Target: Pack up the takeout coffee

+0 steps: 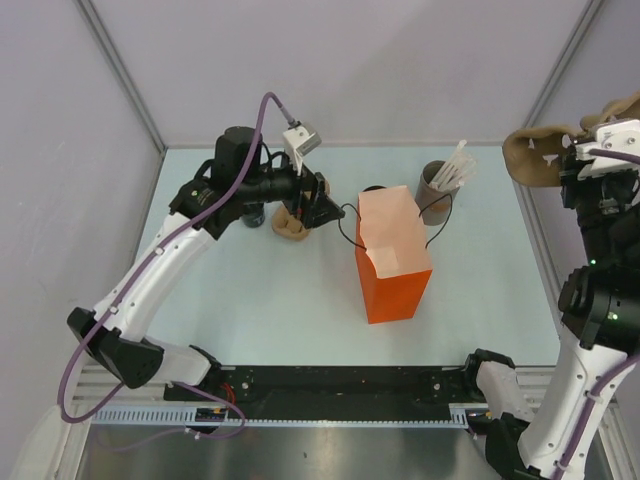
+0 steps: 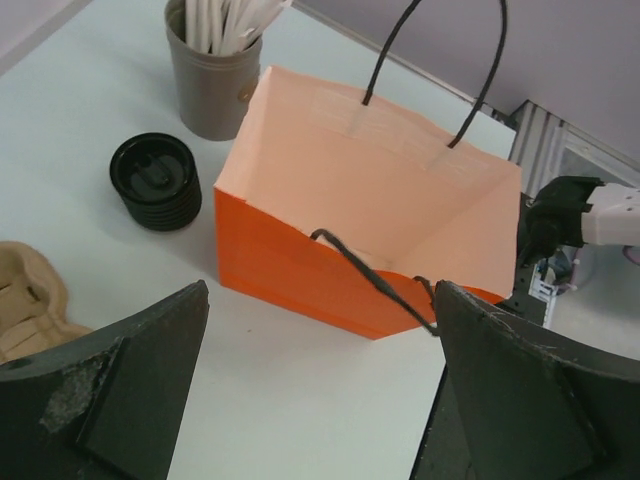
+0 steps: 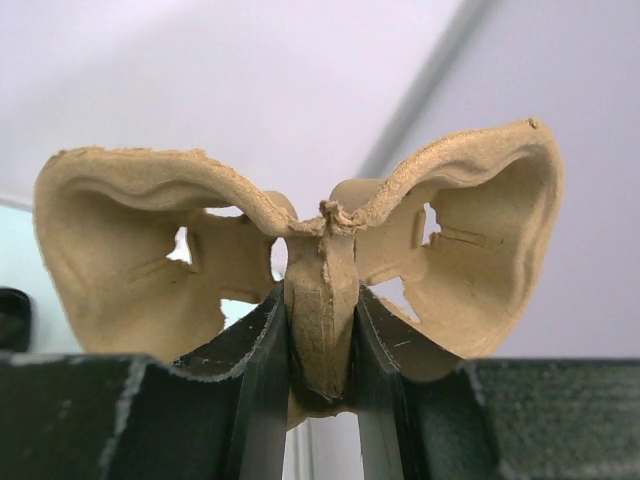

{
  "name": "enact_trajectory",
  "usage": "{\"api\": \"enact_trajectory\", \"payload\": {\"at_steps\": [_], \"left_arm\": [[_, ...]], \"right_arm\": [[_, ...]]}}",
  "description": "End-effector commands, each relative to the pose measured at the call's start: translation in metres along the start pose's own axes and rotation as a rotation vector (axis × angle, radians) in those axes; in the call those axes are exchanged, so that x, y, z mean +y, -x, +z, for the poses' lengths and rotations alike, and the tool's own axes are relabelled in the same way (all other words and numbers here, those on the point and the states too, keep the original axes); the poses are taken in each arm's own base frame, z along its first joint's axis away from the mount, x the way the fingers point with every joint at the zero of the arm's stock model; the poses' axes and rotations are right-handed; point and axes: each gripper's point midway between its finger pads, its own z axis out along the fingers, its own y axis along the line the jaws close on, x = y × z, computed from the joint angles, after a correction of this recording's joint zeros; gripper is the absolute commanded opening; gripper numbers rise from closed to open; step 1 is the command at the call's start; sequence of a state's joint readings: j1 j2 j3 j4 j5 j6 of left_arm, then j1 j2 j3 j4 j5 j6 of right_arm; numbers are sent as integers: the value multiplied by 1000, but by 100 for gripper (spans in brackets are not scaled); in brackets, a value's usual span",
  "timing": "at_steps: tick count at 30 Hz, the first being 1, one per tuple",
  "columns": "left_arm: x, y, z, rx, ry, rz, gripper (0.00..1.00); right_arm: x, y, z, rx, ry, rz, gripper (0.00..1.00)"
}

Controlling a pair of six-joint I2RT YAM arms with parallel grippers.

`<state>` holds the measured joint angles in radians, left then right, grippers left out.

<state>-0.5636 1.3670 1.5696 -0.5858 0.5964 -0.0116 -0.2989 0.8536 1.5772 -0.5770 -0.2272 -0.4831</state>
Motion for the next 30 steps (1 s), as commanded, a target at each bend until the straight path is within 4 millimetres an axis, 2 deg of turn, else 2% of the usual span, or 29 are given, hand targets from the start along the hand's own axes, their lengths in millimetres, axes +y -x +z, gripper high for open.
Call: {"api": "enact_trajectory", "payload": {"at_steps": [1, 2, 4, 7, 8, 9, 15, 20, 21, 23, 24, 25, 29, 30], "left_arm": [[-29, 23, 0, -39, -95, 14, 100], [-30, 22, 5, -30, -100, 13, 100], [-36, 20, 9, -20, -117, 21, 97], [-40, 15, 17, 6, -131, 26, 83], [-40, 13, 19, 13, -131, 26, 76], [-39, 11, 21, 20, -129, 26, 74], [-34, 2, 19, 33, -82, 35, 68], [-27, 0, 16, 38, -44, 59, 49], [-27, 0, 16, 39, -42, 63, 45], [-25, 0, 16, 44, -32, 66, 36], [-24, 1, 16, 44, -30, 67, 33], [-24, 0, 17, 48, -29, 70, 28], [-18, 5, 18, 48, -3, 89, 22], [-15, 7, 18, 47, 9, 94, 21]], "right_arm": [[26, 54, -21, -132, 186, 69, 32], [38, 59, -24, -150, 251, 83, 32], [47, 62, -27, -162, 310, 89, 32], [67, 58, -30, -165, 421, 95, 32], [75, 57, -33, -167, 468, 99, 32], [79, 57, -33, -173, 491, 88, 32], [101, 54, -35, -187, 636, 97, 32], [117, 45, -27, -171, 713, 116, 32], [127, 46, -29, -177, 757, 109, 32], [133, 39, -22, -147, 751, 97, 32], [149, 39, -24, -147, 808, 96, 32], [153, 36, -19, -129, 791, 71, 32], [198, 27, -16, -89, 848, -18, 32], [199, 22, -10, -58, 806, -51, 32]]}}
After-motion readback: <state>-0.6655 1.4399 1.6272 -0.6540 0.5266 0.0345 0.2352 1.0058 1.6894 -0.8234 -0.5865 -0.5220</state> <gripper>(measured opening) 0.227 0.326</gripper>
